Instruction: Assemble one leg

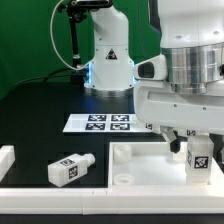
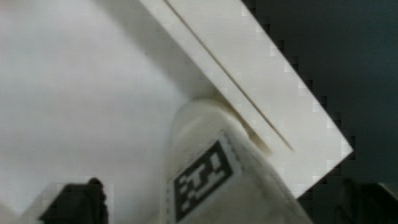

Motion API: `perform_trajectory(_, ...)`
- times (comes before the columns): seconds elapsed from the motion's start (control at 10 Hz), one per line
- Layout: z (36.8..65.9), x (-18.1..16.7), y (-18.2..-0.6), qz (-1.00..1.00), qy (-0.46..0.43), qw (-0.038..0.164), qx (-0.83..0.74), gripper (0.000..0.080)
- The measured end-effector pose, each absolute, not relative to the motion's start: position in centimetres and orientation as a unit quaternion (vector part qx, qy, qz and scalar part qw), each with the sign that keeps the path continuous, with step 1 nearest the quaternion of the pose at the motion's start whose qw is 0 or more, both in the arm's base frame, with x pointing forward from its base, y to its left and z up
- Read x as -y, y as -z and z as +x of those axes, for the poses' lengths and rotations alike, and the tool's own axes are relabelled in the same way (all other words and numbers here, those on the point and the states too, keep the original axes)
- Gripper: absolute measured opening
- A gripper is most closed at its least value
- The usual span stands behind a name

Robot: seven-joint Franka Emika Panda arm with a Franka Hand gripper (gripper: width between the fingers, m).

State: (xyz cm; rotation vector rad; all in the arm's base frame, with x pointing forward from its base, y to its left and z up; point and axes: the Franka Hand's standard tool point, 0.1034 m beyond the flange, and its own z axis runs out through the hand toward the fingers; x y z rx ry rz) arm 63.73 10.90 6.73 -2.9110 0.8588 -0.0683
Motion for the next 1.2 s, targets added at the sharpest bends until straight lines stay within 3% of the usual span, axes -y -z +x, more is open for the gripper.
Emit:
perform_trajectory(0.1,63.76,-10.99,-6.76,-0.981,0.029,0.044,-0.187,0.0649)
perform_trajectory(0.2,63.76,-10.95,-6.74,-0.978,0.028,0.045,-0.202,0.0649)
perform_trajectory(0.3,63.75,-10.95,-6.73,-0.974,0.027,0.045,-0.220,0.0527)
perform_trajectory(0.4,63.75,-10.94,-6.73,-0.973,0.027,0.045,-0.226,0.0527)
perform_trajectory(0.6,63.74,-11.01,-6.71,-0.953,0.023,0.048,-0.299,0.0282)
perform_trajectory(1.0,63.62,-11.55,-6.57,-0.837,-0.009,0.041,-0.545,0.0284)
perform_trajectory(1.2,64.25,-11.88,-6.52,-0.693,-0.020,0.057,-0.718,0.0284)
